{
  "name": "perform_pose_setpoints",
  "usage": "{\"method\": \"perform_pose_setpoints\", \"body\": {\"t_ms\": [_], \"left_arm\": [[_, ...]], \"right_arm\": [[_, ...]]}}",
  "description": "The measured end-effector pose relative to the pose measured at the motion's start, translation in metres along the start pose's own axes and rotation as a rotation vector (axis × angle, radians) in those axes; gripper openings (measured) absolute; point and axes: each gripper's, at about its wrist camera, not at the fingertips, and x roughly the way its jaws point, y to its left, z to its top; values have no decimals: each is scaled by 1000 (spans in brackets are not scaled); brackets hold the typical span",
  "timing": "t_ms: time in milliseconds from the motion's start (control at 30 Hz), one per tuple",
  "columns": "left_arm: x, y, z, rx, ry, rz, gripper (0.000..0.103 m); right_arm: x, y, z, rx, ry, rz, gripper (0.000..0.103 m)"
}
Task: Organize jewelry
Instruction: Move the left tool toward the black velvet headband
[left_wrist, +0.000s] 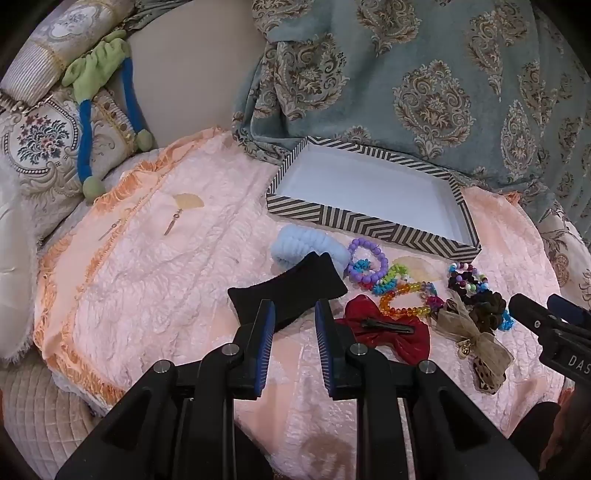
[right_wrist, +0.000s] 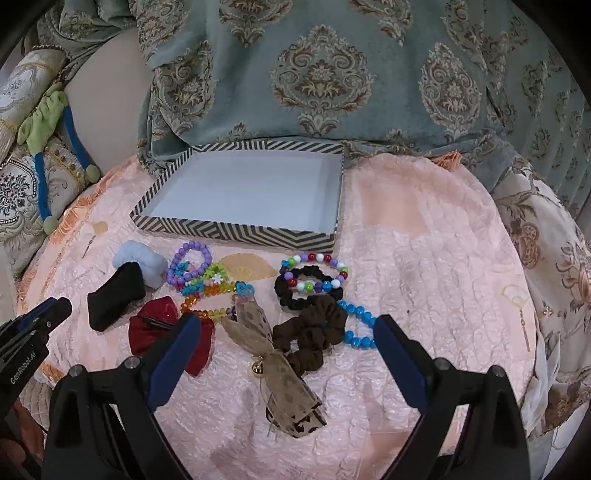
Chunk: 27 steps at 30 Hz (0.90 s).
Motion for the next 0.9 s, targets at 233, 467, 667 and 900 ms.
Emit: {"method": "perform_pose_setpoints", "body": {"t_ms": [233,467,667,900], "left_arm": [[3,0,-1,-5,8,0,6],[6,0,-2,-7,15,4,6],[7,-1,-3,-4,20,5,6],[6,2,-1,-9,15,9,6]], "right_arm": [[-1,3,0,-26,-6,-12,97],[-1,3,0,-22,13,12,97],[1,4,-3,-1,-19,52,97],[0,4,-1,-45,11,12,97]]}}
